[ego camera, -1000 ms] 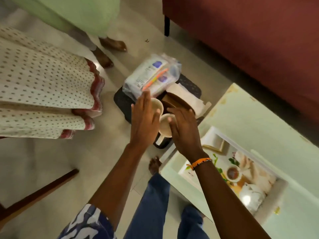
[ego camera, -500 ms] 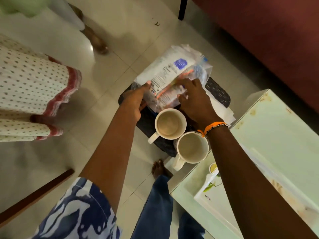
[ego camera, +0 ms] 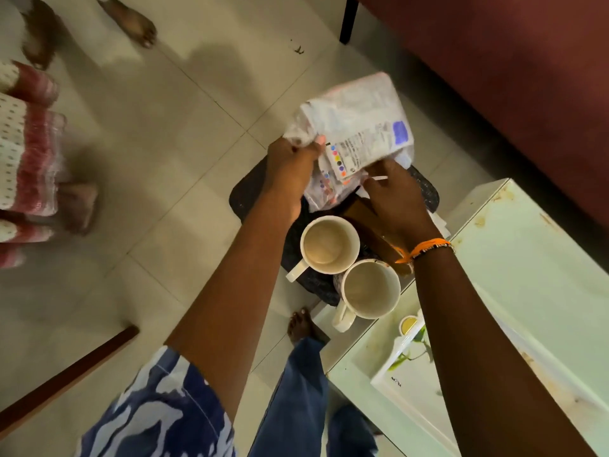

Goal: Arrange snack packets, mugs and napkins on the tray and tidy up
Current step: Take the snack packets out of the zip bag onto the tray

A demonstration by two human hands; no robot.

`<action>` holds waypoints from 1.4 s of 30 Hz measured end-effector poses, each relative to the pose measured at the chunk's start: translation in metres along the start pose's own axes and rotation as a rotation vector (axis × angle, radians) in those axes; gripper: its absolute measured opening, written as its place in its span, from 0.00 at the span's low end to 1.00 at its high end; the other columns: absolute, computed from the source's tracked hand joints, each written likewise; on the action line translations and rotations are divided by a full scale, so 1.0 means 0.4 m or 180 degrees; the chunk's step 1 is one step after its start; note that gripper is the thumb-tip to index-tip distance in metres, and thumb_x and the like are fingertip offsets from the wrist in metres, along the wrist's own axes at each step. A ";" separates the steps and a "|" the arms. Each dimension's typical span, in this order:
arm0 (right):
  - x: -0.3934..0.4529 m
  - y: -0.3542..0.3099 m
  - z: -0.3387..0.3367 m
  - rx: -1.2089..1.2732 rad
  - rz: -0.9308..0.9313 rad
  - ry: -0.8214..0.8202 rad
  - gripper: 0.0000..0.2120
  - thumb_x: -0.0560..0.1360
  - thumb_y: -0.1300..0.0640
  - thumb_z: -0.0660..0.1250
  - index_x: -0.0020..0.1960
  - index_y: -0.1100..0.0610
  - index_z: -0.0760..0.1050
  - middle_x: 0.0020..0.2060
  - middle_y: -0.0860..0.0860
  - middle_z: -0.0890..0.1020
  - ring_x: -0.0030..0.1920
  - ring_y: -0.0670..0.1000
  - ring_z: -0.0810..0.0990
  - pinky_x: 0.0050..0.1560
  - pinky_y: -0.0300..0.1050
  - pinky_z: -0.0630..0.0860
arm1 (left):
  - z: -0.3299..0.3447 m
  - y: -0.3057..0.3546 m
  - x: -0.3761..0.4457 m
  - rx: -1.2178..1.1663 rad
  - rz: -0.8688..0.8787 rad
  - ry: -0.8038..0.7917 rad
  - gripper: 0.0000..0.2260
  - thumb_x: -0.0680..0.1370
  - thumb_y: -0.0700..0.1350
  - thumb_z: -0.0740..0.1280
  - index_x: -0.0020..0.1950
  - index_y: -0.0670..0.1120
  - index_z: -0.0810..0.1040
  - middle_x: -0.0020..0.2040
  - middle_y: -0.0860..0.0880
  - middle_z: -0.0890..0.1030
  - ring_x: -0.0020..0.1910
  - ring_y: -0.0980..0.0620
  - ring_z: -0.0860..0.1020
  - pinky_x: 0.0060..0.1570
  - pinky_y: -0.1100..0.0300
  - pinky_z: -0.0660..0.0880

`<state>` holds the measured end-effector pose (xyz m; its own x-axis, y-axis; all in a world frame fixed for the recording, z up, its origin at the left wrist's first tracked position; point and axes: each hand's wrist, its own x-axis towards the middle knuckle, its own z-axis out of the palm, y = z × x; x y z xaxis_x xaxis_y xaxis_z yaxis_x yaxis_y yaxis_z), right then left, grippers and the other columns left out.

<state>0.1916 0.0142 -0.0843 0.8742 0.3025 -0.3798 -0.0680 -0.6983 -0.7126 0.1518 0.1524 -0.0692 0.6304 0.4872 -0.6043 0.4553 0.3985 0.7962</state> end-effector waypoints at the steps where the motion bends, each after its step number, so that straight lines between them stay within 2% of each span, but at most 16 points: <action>1: -0.011 0.003 -0.015 0.0054 0.0042 0.0156 0.12 0.77 0.60 0.59 0.59 0.60 0.73 0.56 0.52 0.78 0.53 0.49 0.74 0.45 0.31 0.66 | 0.016 0.009 -0.022 0.0231 0.0279 0.0058 0.06 0.76 0.40 0.65 0.52 0.44 0.77 0.48 0.47 0.82 0.41 0.54 0.82 0.34 0.64 0.79; 3: -0.037 0.010 -0.044 0.0480 0.0251 0.0406 0.13 0.78 0.58 0.58 0.59 0.60 0.74 0.57 0.54 0.78 0.54 0.52 0.76 0.51 0.35 0.69 | 0.048 0.015 -0.064 0.0717 0.0874 0.0104 0.08 0.76 0.39 0.64 0.54 0.41 0.77 0.52 0.46 0.82 0.49 0.51 0.82 0.41 0.62 0.81; 5: -0.078 0.012 -0.082 0.1563 0.0604 0.0482 0.14 0.79 0.53 0.55 0.57 0.58 0.74 0.57 0.56 0.79 0.51 0.52 0.78 0.51 0.42 0.74 | 0.081 0.017 -0.120 0.1032 0.1349 -0.0078 0.12 0.76 0.35 0.62 0.59 0.40 0.76 0.59 0.45 0.79 0.59 0.49 0.78 0.53 0.53 0.79; 8: -0.151 0.021 -0.150 0.3277 0.1033 0.0387 0.20 0.78 0.43 0.52 0.59 0.55 0.73 0.53 0.53 0.80 0.50 0.50 0.80 0.52 0.45 0.76 | 0.120 0.005 -0.205 0.1804 0.2355 -0.0401 0.16 0.73 0.31 0.62 0.58 0.43 0.78 0.63 0.46 0.77 0.65 0.47 0.73 0.72 0.42 0.58; 10: -0.211 0.052 -0.202 0.4087 0.1041 0.0129 0.25 0.76 0.40 0.54 0.64 0.56 0.70 0.54 0.56 0.79 0.55 0.56 0.79 0.58 0.53 0.76 | 0.149 -0.019 -0.276 0.2472 0.3110 -0.0637 0.13 0.71 0.34 0.65 0.50 0.46 0.81 0.62 0.49 0.79 0.66 0.46 0.72 0.71 0.40 0.47; 14: -0.371 0.139 -0.280 0.5037 0.0841 -0.0470 0.26 0.74 0.40 0.54 0.64 0.56 0.71 0.55 0.56 0.80 0.55 0.56 0.80 0.53 0.54 0.80 | 0.200 -0.126 -0.442 0.3088 0.3708 -0.1143 0.11 0.68 0.35 0.71 0.42 0.51 0.83 0.59 0.52 0.81 0.66 0.42 0.71 0.69 0.36 0.48; 16: -0.469 0.204 -0.305 0.5115 0.0955 -0.0295 0.20 0.77 0.46 0.55 0.60 0.56 0.75 0.51 0.54 0.83 0.51 0.55 0.81 0.50 0.52 0.81 | 0.219 -0.193 -0.535 0.3206 0.3670 -0.1453 0.10 0.67 0.34 0.70 0.40 0.50 0.82 0.58 0.52 0.81 0.67 0.41 0.70 0.69 0.36 0.50; 20: -0.660 0.355 -0.323 0.4862 0.1572 -0.0066 0.16 0.73 0.56 0.59 0.60 0.57 0.68 0.42 0.53 0.77 0.44 0.53 0.75 0.42 0.47 0.78 | 0.244 -0.324 -0.713 0.3125 0.3320 -0.2142 0.10 0.62 0.32 0.65 0.31 0.47 0.73 0.58 0.53 0.81 0.66 0.41 0.70 0.64 0.38 0.63; 22: -0.757 0.434 -0.333 0.4803 0.1704 0.0109 0.10 0.76 0.59 0.57 0.55 0.59 0.72 0.39 0.54 0.80 0.41 0.52 0.78 0.40 0.44 0.79 | 0.246 -0.382 -0.794 0.2958 0.2985 -0.2476 0.06 0.61 0.36 0.64 0.33 0.46 0.73 0.61 0.53 0.78 0.67 0.45 0.68 0.64 0.46 0.65; 24: -0.844 0.500 -0.339 0.4687 0.1784 0.0259 0.08 0.76 0.61 0.58 0.50 0.59 0.75 0.37 0.53 0.82 0.37 0.51 0.81 0.38 0.44 0.81 | 0.244 -0.423 -0.854 0.2566 0.2366 -0.2651 0.10 0.61 0.43 0.63 0.41 0.47 0.77 0.64 0.53 0.73 0.67 0.49 0.66 0.66 0.54 0.61; 26: -0.929 0.565 -0.344 0.4386 0.1836 0.0431 0.10 0.74 0.64 0.61 0.43 0.58 0.81 0.36 0.53 0.84 0.37 0.51 0.83 0.39 0.48 0.82 | 0.255 -0.468 -0.907 0.2242 0.1711 -0.2435 0.17 0.64 0.45 0.62 0.51 0.46 0.77 0.64 0.53 0.68 0.66 0.51 0.65 0.66 0.58 0.60; 28: -0.995 0.618 -0.339 0.4202 0.1768 0.0527 0.11 0.73 0.66 0.62 0.40 0.56 0.82 0.34 0.50 0.86 0.35 0.49 0.85 0.35 0.46 0.83 | 0.269 -0.519 -0.932 0.2158 0.1161 -0.1861 0.15 0.70 0.41 0.63 0.56 0.44 0.74 0.60 0.50 0.69 0.63 0.48 0.69 0.62 0.55 0.67; 32: -1.095 0.698 -0.301 0.4132 0.1523 0.0531 0.12 0.72 0.67 0.65 0.52 0.55 0.77 0.41 0.50 0.86 0.44 0.50 0.85 0.47 0.49 0.83 | 0.282 -0.610 -0.946 0.2375 -0.0137 -0.1564 0.08 0.76 0.40 0.63 0.55 0.45 0.73 0.49 0.48 0.75 0.53 0.41 0.77 0.56 0.44 0.75; 37: -1.139 0.756 -0.241 0.4570 0.1282 0.0299 0.16 0.74 0.66 0.62 0.60 0.55 0.74 0.53 0.52 0.83 0.54 0.50 0.82 0.57 0.52 0.79 | 0.267 -0.672 -0.977 0.2359 0.0237 -0.1532 0.13 0.74 0.41 0.67 0.58 0.47 0.73 0.48 0.49 0.73 0.42 0.49 0.76 0.42 0.52 0.76; 40: -1.120 0.769 -0.204 0.4484 0.1298 0.0170 0.16 0.76 0.67 0.59 0.63 0.59 0.71 0.47 0.49 0.84 0.48 0.46 0.83 0.51 0.43 0.81 | 0.263 -0.703 -0.978 0.2563 0.0523 -0.1612 0.15 0.72 0.42 0.70 0.58 0.46 0.74 0.45 0.52 0.72 0.41 0.54 0.75 0.37 0.62 0.74; 42: -1.105 0.772 -0.182 0.3804 0.1335 -0.0033 0.16 0.76 0.65 0.59 0.64 0.61 0.69 0.47 0.50 0.81 0.45 0.42 0.81 0.47 0.38 0.79 | 0.259 -0.726 -0.980 0.2601 0.0593 -0.1684 0.11 0.71 0.42 0.71 0.51 0.49 0.75 0.43 0.53 0.73 0.40 0.56 0.73 0.40 0.67 0.70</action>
<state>-0.1808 -0.3823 -0.0935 0.6769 0.2095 -0.7057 -0.7332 0.2764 -0.6212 -0.1624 -0.2349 -0.0602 0.8450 -0.0016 -0.5348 0.4885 -0.4048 0.7730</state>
